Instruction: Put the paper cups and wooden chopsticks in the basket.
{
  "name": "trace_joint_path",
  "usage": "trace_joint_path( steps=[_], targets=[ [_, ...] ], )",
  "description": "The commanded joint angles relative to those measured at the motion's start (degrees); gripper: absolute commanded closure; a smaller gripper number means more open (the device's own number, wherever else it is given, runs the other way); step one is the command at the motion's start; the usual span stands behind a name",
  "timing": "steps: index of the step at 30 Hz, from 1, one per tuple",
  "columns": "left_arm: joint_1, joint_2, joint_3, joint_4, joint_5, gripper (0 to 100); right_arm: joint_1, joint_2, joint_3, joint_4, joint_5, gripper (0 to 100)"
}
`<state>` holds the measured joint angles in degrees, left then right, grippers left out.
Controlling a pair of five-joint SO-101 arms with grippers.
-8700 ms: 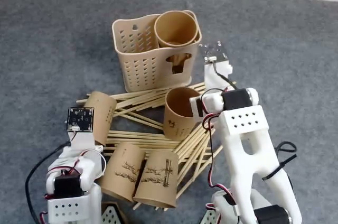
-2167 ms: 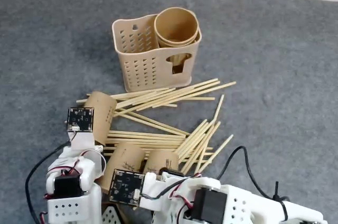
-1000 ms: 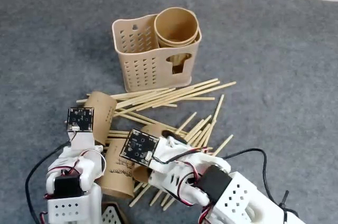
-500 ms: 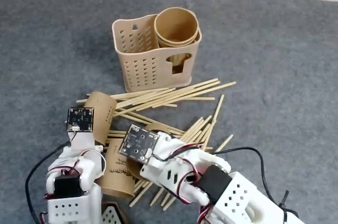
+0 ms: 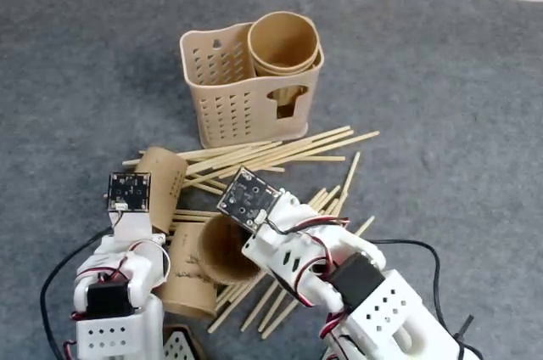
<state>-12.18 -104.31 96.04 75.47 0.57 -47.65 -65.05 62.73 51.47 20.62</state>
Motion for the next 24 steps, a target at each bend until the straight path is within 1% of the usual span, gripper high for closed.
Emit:
trace_joint_path(
  steps=[1, 3, 11, 14, 20, 24],
  targets=[
    [0.92, -0.31, 1.10, 0.26, -0.26, 99, 0.75, -0.40, -3.03, 1.10, 0.44, 99.2],
    [0.92, -0.31, 1.10, 0.26, -0.26, 99, 1.01, -0.57, -3.65, 4.53, 0.62, 99.2],
    [0.92, -0.31, 1.10, 0.26, -0.26, 99, 1.98, 1.27, -23.60, 13.93, 0.53, 99.2],
    [0.92, -0.31, 1.10, 0.26, -0.26, 99, 2.33, 3.03, -29.58, 14.46, 0.44, 99.2],
    [0.92, -0.31, 1.10, 0.26, -0.26, 99, 7.52, 8.04, -38.55, 13.85, 0.35, 99.2],
    [0.92, -0.31, 1.10, 0.26, -0.26, 99, 9.19, 11.03, -42.86, 12.18, 0.26, 99.2]
  ],
)
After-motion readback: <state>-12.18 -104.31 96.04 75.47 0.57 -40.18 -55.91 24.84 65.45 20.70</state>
